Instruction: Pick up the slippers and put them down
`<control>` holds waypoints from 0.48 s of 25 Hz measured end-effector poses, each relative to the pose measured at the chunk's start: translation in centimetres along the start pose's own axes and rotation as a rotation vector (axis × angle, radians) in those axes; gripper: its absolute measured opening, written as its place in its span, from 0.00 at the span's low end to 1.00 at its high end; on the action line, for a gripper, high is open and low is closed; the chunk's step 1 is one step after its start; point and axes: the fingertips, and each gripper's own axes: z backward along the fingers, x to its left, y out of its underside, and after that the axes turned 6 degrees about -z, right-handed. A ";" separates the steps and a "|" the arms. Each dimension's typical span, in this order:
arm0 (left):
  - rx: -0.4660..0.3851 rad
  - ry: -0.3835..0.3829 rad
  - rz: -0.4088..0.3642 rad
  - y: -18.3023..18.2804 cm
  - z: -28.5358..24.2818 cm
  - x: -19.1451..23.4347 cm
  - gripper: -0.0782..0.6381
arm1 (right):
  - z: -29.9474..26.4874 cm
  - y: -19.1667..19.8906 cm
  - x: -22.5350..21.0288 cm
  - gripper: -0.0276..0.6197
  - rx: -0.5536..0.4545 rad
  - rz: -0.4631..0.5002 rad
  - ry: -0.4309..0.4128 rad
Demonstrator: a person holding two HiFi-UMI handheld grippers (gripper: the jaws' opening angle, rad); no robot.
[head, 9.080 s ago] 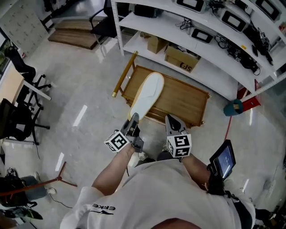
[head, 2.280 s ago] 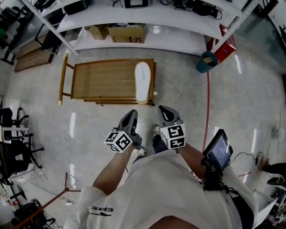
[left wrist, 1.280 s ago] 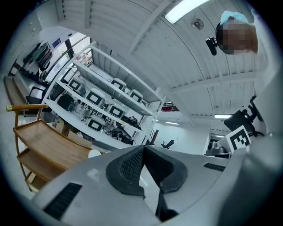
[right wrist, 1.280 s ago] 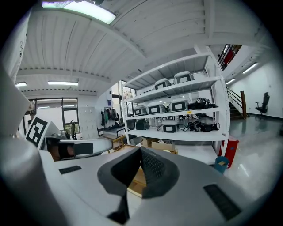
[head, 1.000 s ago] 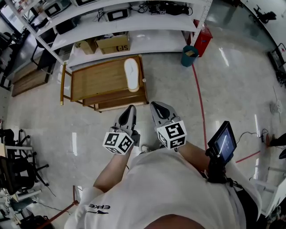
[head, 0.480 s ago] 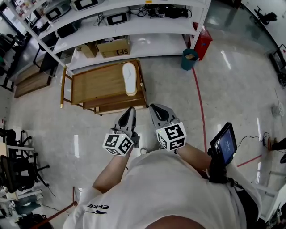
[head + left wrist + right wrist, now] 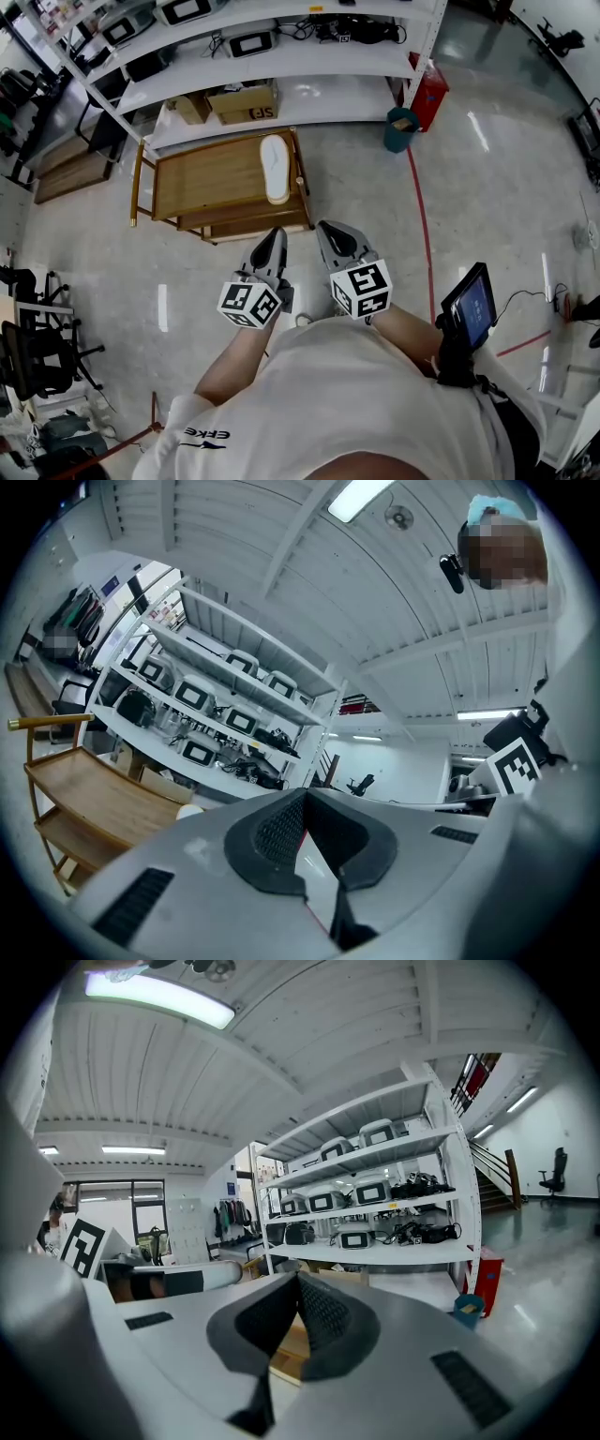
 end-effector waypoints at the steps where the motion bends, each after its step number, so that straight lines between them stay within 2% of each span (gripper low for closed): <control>1: 0.001 0.000 0.001 0.0 0.0 0.0 0.12 | 0.0 0.0 0.0 0.05 0.000 0.000 0.001; 12: 0.001 -0.013 0.013 0.3 0.0 0.2 0.12 | 0.1 0.2 -0.2 0.05 0.009 0.005 0.006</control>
